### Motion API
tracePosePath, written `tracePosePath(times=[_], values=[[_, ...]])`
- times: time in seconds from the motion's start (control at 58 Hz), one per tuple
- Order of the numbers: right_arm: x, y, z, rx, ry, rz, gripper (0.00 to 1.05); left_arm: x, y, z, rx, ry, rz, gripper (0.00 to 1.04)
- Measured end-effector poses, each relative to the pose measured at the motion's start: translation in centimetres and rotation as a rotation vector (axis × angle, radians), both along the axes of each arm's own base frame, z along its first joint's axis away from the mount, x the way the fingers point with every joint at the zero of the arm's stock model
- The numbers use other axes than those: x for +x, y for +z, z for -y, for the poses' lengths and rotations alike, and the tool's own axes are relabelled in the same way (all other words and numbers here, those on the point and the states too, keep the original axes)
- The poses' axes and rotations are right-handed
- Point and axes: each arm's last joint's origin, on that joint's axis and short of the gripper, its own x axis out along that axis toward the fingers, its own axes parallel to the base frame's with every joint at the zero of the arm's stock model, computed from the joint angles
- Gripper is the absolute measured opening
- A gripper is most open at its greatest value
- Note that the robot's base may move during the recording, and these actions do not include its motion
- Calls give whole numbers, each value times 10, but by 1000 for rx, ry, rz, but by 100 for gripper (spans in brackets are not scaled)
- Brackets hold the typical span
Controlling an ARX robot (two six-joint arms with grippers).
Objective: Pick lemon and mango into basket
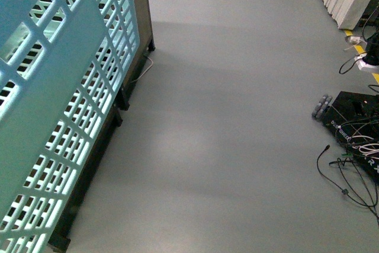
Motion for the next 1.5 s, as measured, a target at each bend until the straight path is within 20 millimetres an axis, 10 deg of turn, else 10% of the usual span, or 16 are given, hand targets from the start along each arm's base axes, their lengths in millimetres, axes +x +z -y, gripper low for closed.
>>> tracePosePath(times=[1.501], values=[[0, 0, 0, 0, 0, 0, 96, 0, 0, 0, 0, -2, -1, 29]])
